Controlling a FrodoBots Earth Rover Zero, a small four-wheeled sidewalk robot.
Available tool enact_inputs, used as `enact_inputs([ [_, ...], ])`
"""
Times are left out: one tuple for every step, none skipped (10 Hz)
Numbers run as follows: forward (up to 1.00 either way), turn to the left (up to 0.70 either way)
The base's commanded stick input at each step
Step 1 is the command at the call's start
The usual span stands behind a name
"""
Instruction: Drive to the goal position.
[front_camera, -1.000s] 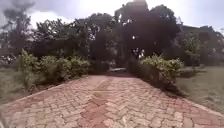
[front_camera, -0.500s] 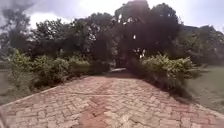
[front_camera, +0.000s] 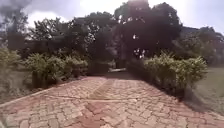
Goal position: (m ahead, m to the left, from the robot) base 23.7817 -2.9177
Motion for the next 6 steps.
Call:
enact_inputs([
  [0.70, 0.00],
  [0.70, 0.00],
  [0.70, 0.00],
  [0.70, 0.00],
  [0.70, 0.00],
  [0.70, 0.00],
])
